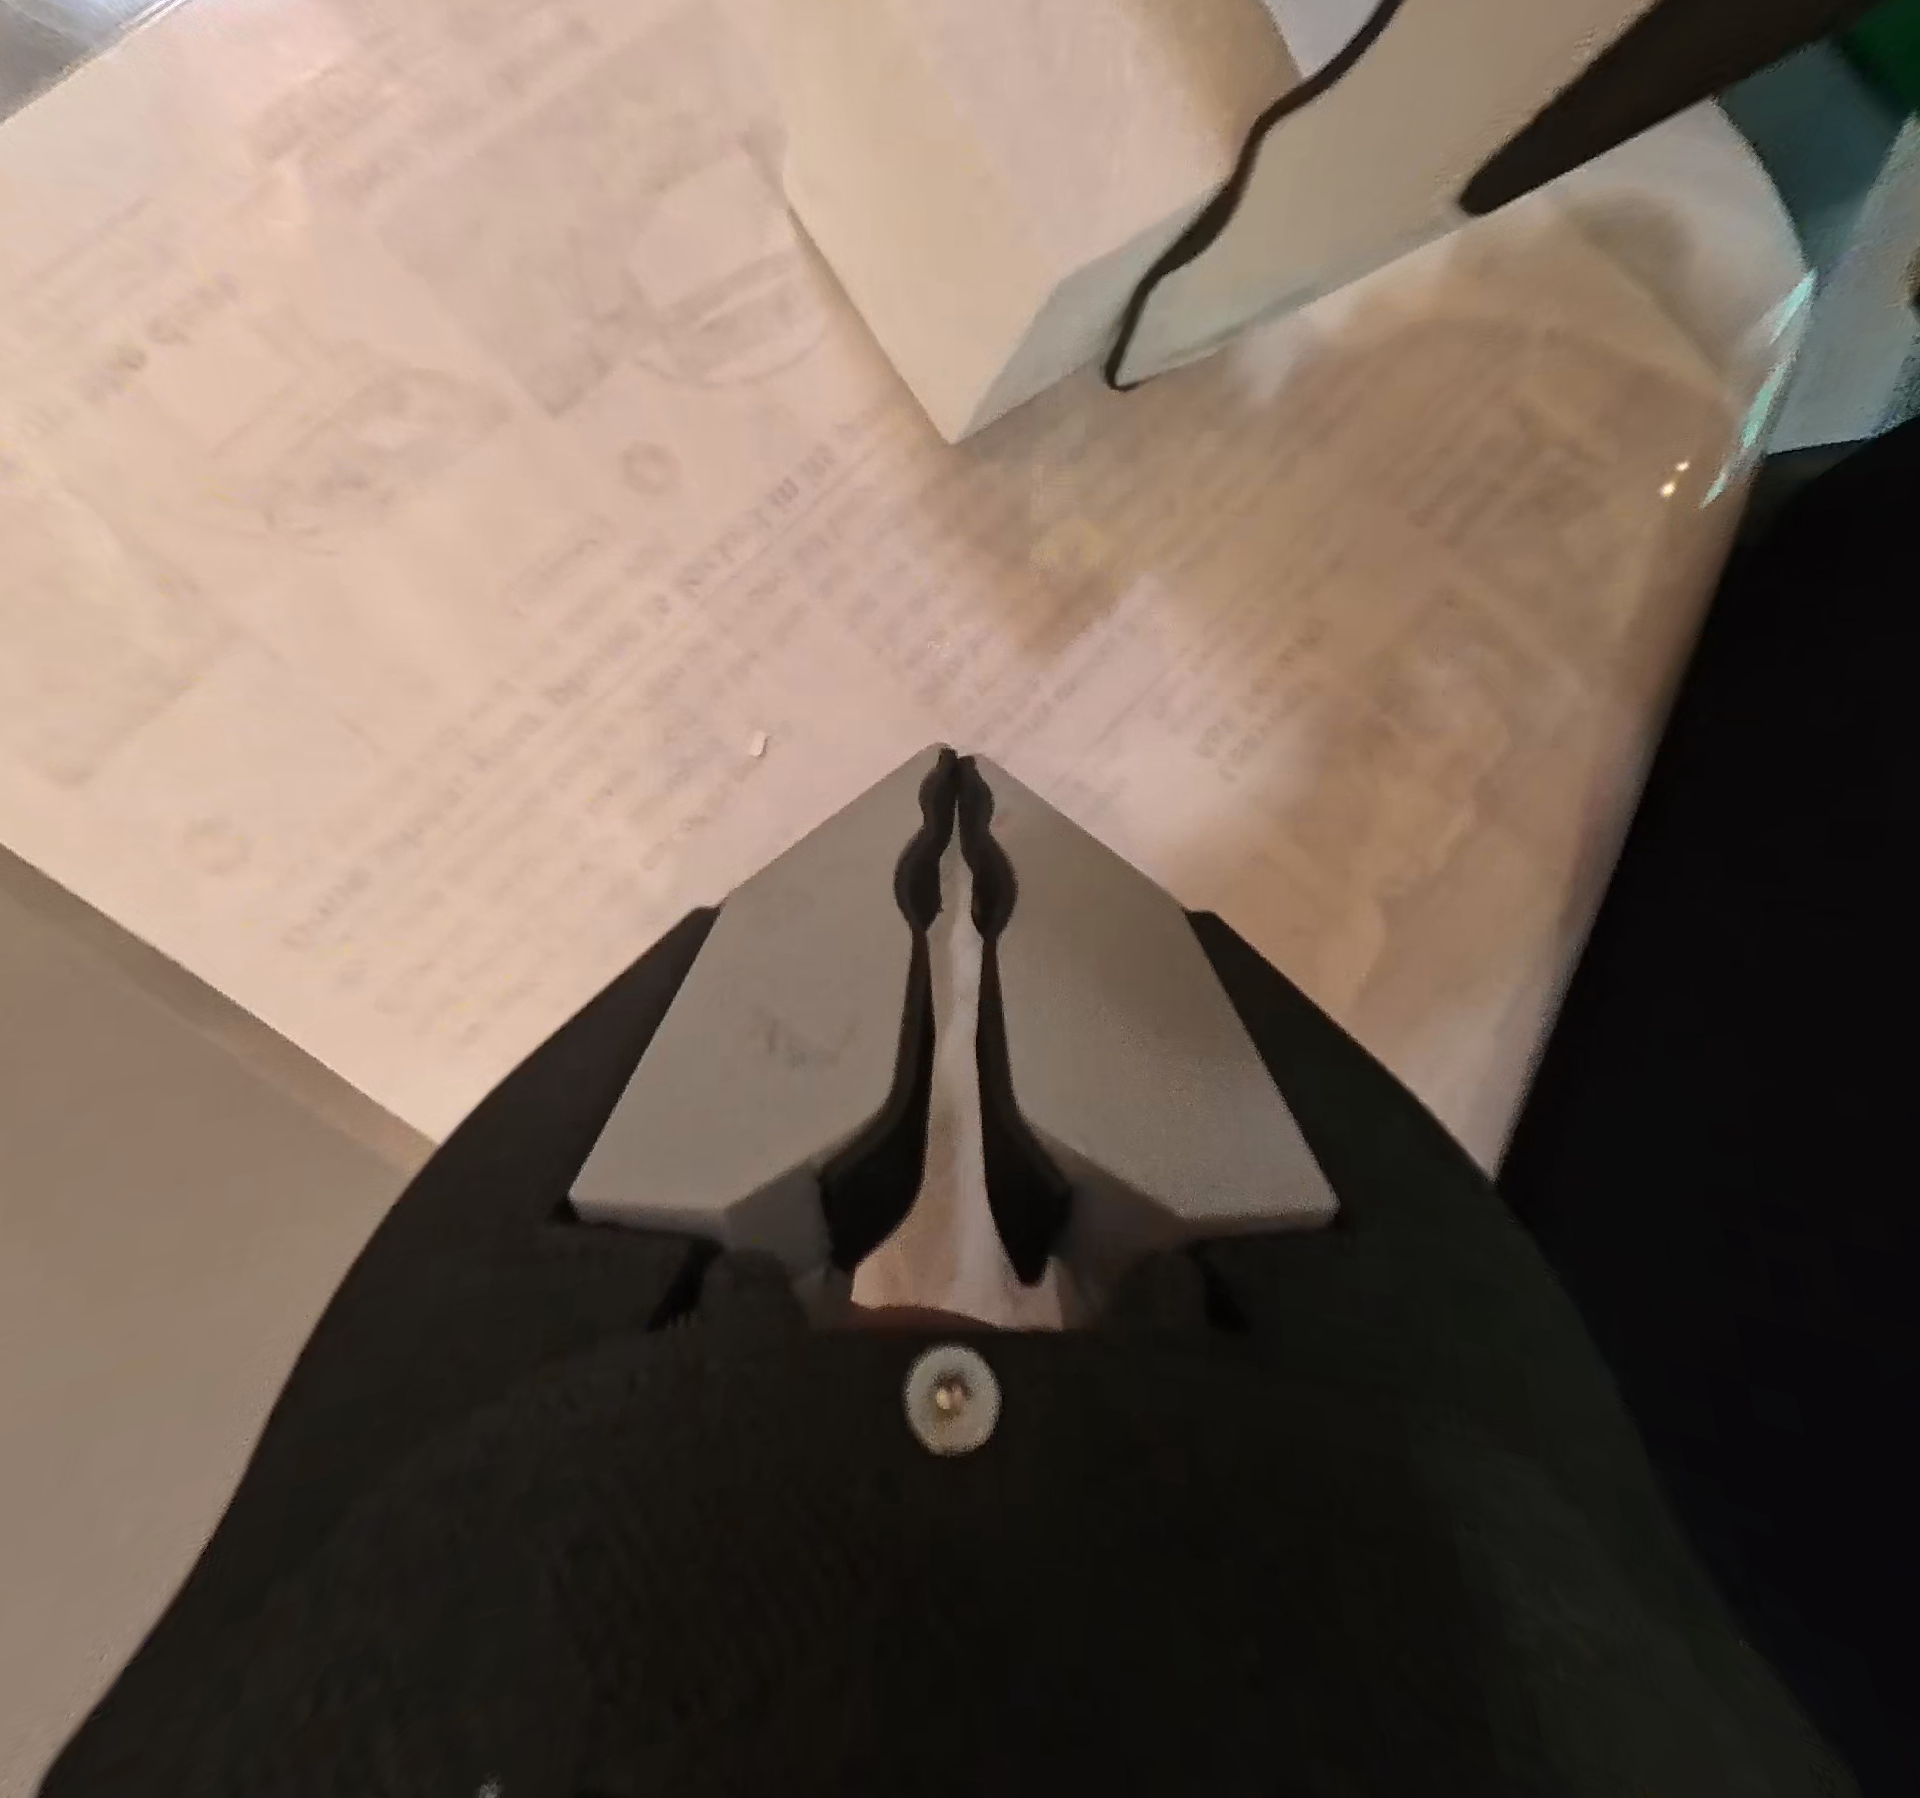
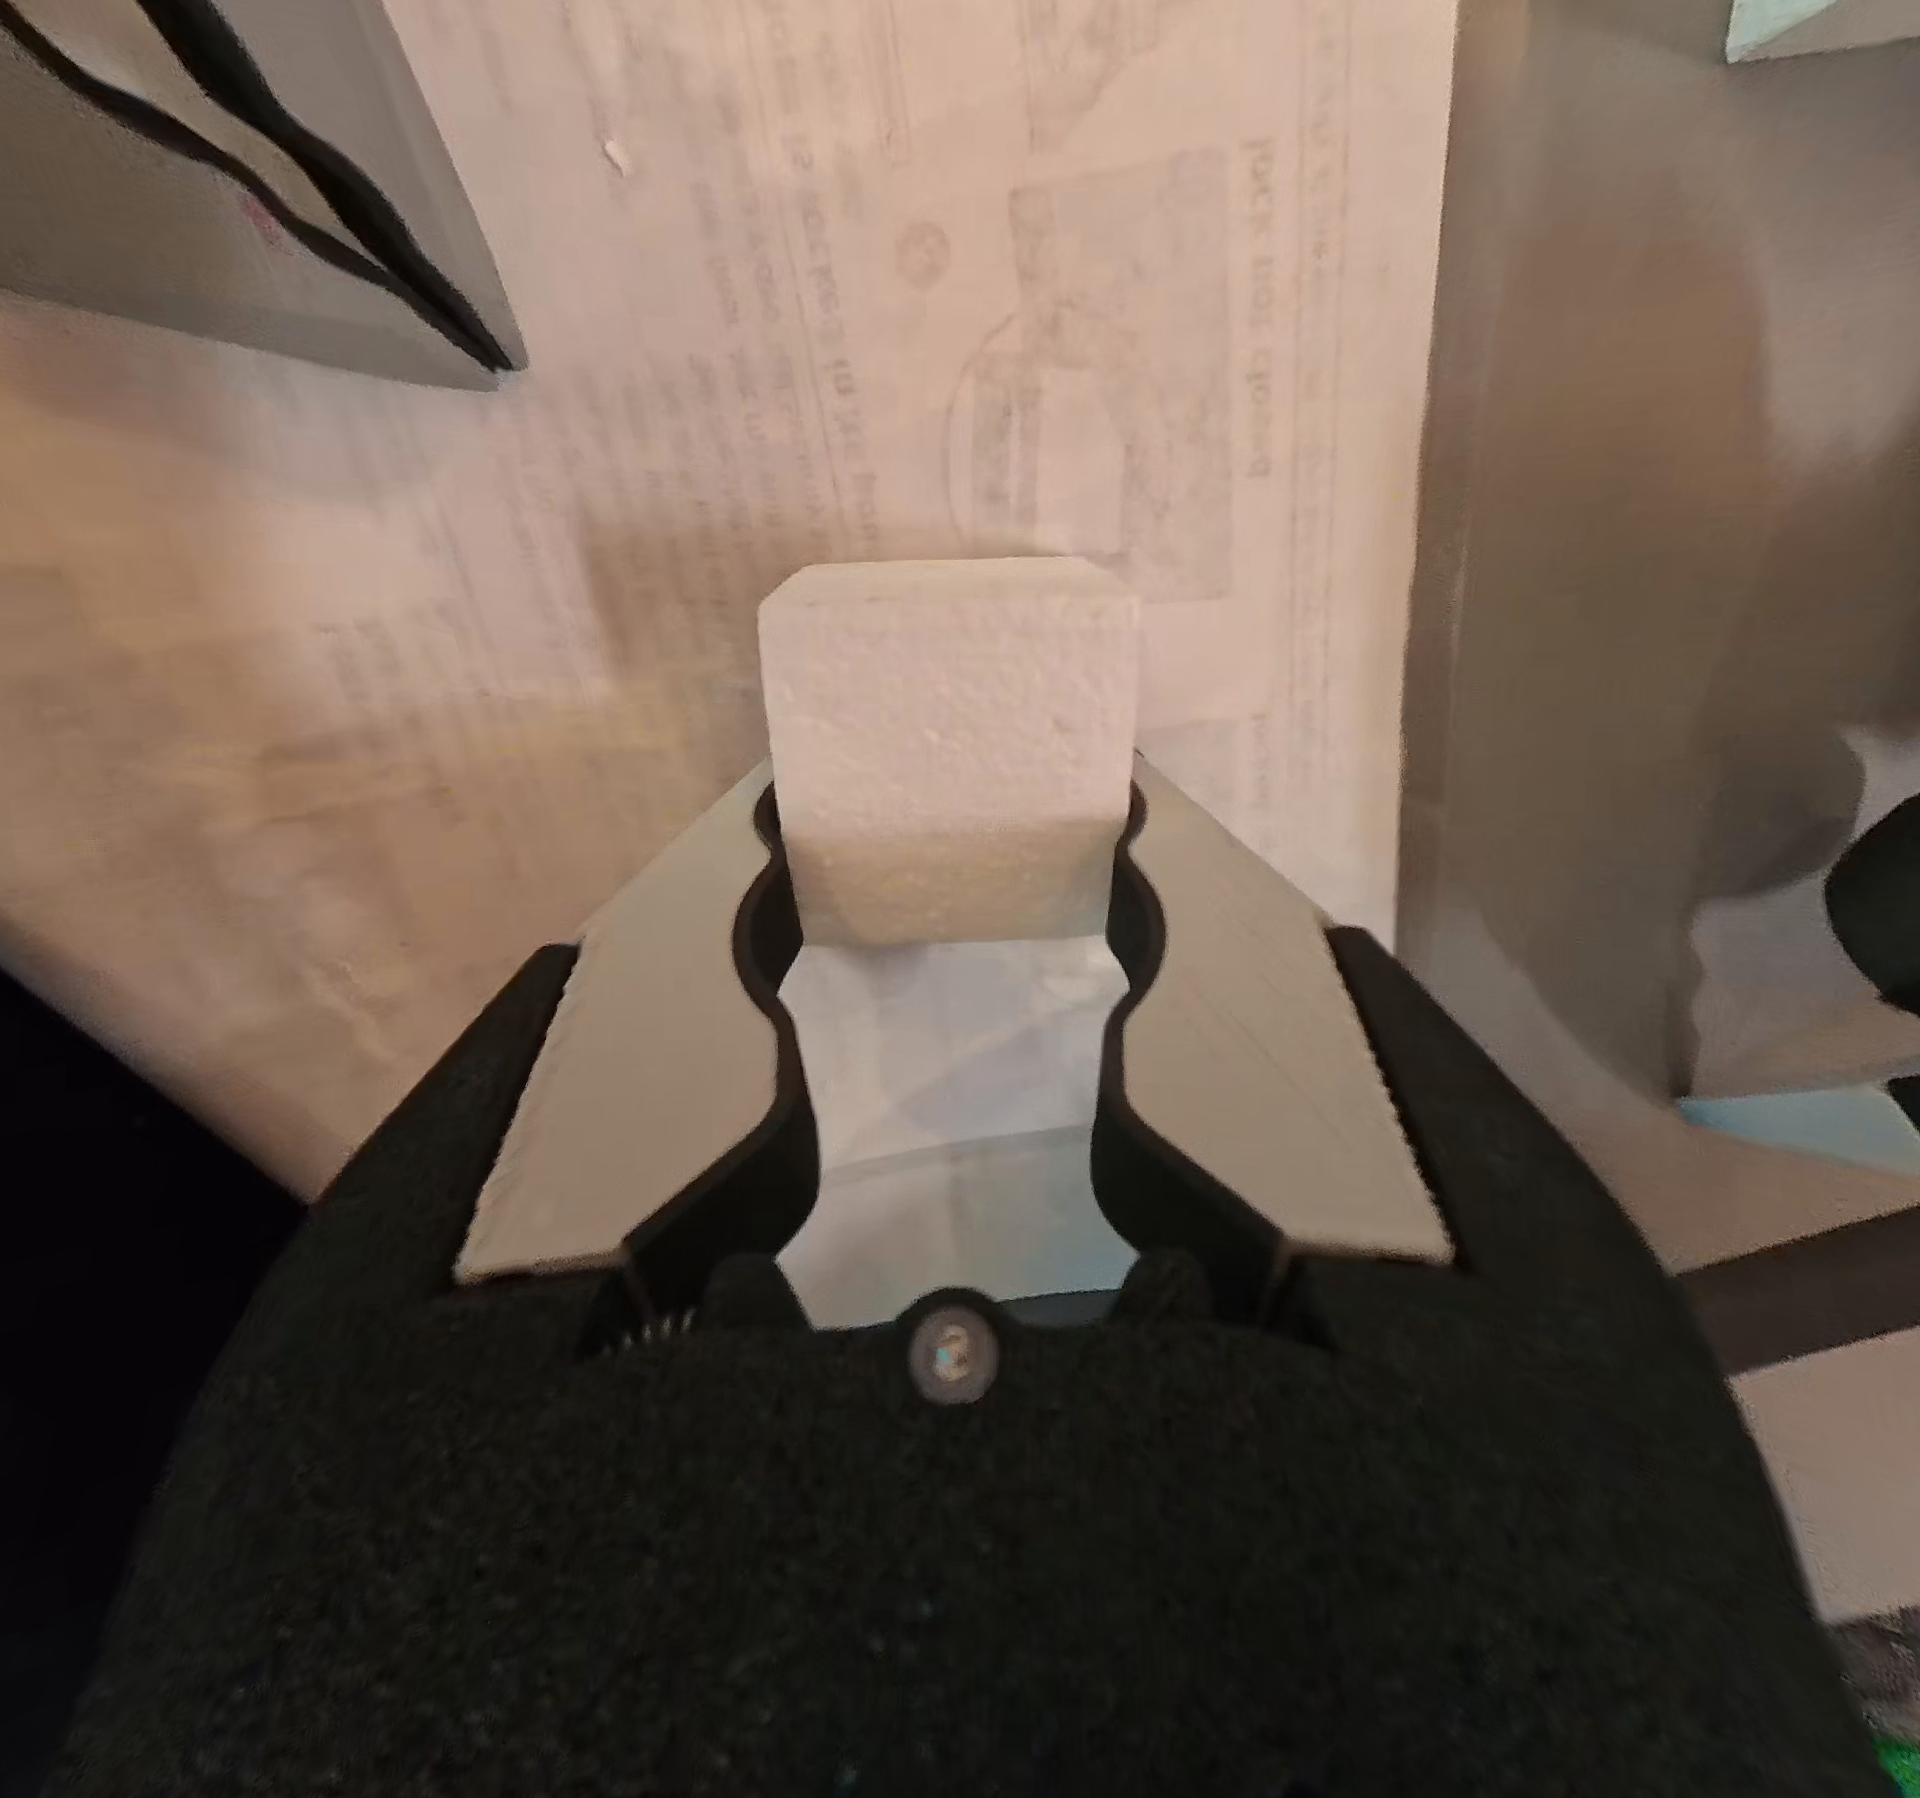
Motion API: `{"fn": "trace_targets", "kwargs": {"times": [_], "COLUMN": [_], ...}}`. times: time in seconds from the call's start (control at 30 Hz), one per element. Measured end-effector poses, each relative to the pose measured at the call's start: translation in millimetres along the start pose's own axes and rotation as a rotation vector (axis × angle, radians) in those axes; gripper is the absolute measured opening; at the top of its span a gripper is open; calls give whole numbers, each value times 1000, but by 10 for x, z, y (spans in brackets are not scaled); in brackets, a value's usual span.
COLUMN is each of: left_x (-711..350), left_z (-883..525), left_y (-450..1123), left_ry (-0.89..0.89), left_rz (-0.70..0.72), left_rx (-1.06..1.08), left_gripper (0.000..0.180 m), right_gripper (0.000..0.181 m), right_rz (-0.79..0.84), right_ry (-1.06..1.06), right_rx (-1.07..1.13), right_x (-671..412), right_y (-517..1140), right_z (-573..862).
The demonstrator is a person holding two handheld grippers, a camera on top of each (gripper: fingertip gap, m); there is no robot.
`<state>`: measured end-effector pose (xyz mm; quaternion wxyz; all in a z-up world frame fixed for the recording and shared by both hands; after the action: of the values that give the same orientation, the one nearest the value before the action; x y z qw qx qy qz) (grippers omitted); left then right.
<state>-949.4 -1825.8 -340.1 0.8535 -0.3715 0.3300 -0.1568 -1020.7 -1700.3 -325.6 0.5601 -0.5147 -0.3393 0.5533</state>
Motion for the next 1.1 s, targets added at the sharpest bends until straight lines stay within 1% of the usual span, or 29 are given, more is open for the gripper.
{"fn": "trace_targets", "kwargs": {"times": [0.1, 0.23, 0.37, 0.43, 0.73, 0.93, 1.1], "left_x": [17, 11, 24, 28, 42, 48, 65], "left_z": [-18, -32, -47, -55, -39, -43, -40], "left_y": [-11, -28, -38, -42, -37, -38, -35], "left_ry": [2, 34, 30, 18, 36, 30, 23], "left_rz": [23, 17, 34, 42, 55, 66, 91], "left_rx": [7, -44, -43, -32, -57, -52, -57], "left_gripper": [0, 0, 0, 0, 0, 0, 0], "right_gripper": [58, 58, 58, 65, 68, 68, 69], "right_rz": [15, 74, 58, 45, 160, 248, 238], "right_ry": [32, 21, -15, -19, 82, 114, 61], "right_rx": [-44, -80, -59, -40, -53, 3, 42], "right_x": [26, 37, 52, 63, 77, -160, -613], "right_y": [-49, -142, -92, -82, -471, -696, -655], "right_z": [-25, -100, -154, -154, 56, 494, 905]}}
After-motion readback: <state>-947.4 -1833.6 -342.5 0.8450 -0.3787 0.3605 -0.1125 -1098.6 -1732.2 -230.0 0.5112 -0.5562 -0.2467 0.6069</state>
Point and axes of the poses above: each gripper's, where its closed fingertips meet, y out along the fingers, x out of its underside, z = x × y across the jaws, the point moved 8 cm from there along -y, back along the fingers, and after that the axes turned 15 degrees about x, right-handed, at the moved point
